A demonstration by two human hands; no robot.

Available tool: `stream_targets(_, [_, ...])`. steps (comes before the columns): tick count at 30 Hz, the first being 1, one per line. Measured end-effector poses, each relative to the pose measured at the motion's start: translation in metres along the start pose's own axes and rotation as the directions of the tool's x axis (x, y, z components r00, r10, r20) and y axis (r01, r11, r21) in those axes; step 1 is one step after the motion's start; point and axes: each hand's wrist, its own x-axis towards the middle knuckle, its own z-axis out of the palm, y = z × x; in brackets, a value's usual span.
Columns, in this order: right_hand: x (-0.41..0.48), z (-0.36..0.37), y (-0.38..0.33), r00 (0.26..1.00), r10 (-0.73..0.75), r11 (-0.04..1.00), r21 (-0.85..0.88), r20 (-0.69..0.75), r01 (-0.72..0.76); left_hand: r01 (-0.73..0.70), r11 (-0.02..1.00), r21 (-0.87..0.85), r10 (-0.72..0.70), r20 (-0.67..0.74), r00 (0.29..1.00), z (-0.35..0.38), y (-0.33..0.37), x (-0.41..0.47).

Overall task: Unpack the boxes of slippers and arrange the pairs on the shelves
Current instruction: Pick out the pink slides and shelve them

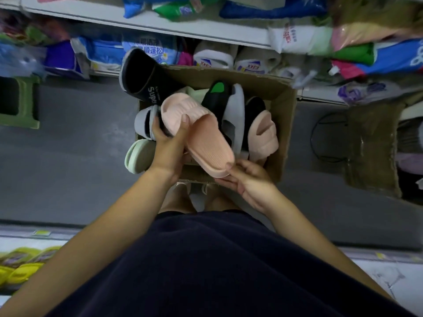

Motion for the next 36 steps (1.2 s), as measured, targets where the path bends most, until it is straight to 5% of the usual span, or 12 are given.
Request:
stream_targets(5, [-0.004,-0.029,0.0,0.999,0.02,0.985,-0.174,0.047,-0.011,-0.013,0.99,0.141,0.012,0.011,1.0,-0.003,-0.004,0.006])
stream_targets(12, [0.079,-0.1,-0.023,0.917,0.019,0.997,-0.065,-0.399,-0.049,0.058,0.989,0.133,-0.058,0.0,0.998,-0.005,-0.017,0.0])
stream_targets(17, [0.138,-0.118,-0.027,0.866,0.16,0.981,0.172,-0.474,-0.087,0.043,0.99,0.136,-0.041,-0.015,0.999,-0.011,-0.029,-0.006])
stream_targets(21, [0.131,-0.099,-0.028,0.766,0.049,0.998,0.053,-0.641,-0.02,0.019,0.986,0.163,-0.008,-0.07,0.997,-0.011,-0.03,-0.012])
stream_targets(25, [0.087,-0.069,-0.038,0.871,-0.147,0.962,0.139,-0.468,0.237,-0.034,0.975,0.222,0.057,-0.1,0.993,-0.01,-0.03,-0.017])
stream_targets(28, [0.071,-0.07,-0.033,0.915,-0.233,0.949,0.131,-0.33,0.288,-0.073,0.953,0.293,0.108,-0.106,0.988,-0.011,-0.029,-0.022])
stream_targets(36, [0.095,-0.065,-0.034,0.881,-0.096,0.965,0.175,-0.463,0.196,-0.108,0.946,0.305,0.182,-0.227,0.957,-0.031,-0.025,-0.039])
